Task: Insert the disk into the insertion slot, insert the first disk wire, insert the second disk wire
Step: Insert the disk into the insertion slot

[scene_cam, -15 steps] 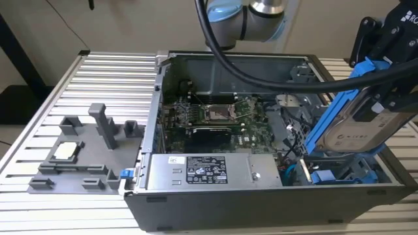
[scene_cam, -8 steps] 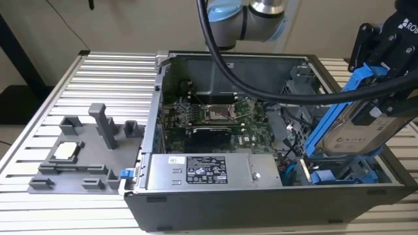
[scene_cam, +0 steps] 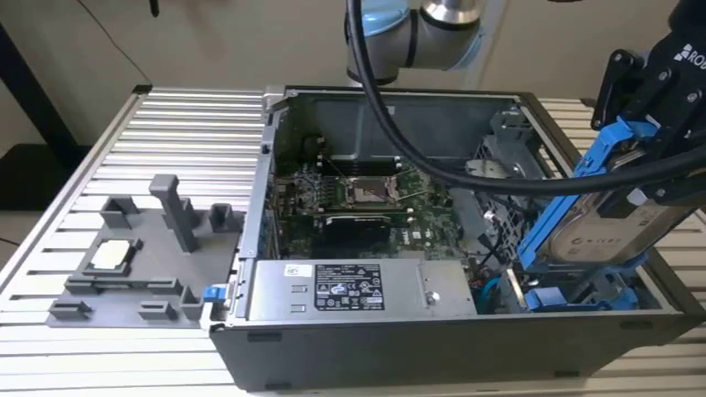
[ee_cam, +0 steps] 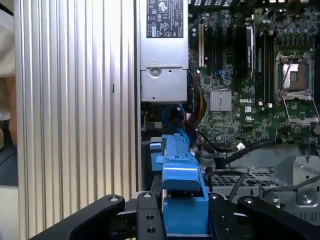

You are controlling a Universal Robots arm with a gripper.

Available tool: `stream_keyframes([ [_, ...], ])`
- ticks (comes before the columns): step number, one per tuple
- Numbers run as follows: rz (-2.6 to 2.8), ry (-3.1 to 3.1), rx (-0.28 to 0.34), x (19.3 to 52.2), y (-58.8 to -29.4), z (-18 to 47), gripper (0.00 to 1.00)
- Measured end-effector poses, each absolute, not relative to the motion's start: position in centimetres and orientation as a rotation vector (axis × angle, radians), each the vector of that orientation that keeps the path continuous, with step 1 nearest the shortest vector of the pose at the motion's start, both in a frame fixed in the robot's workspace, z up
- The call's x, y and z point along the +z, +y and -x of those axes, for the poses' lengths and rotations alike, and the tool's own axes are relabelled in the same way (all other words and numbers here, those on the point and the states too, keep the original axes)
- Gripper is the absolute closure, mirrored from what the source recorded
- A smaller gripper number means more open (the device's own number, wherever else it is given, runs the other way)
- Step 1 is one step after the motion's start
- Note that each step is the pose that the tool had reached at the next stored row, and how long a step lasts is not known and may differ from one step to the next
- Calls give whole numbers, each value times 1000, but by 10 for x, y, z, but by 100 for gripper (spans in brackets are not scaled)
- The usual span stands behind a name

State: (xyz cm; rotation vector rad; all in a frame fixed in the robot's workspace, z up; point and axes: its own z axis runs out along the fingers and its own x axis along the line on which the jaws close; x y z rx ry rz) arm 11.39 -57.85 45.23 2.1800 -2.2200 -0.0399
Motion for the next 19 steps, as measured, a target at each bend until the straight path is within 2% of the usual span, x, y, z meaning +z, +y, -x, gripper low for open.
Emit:
stream_keyframes([
  [19, -2182, -2222, -44, 430, -576, -123, 67],
])
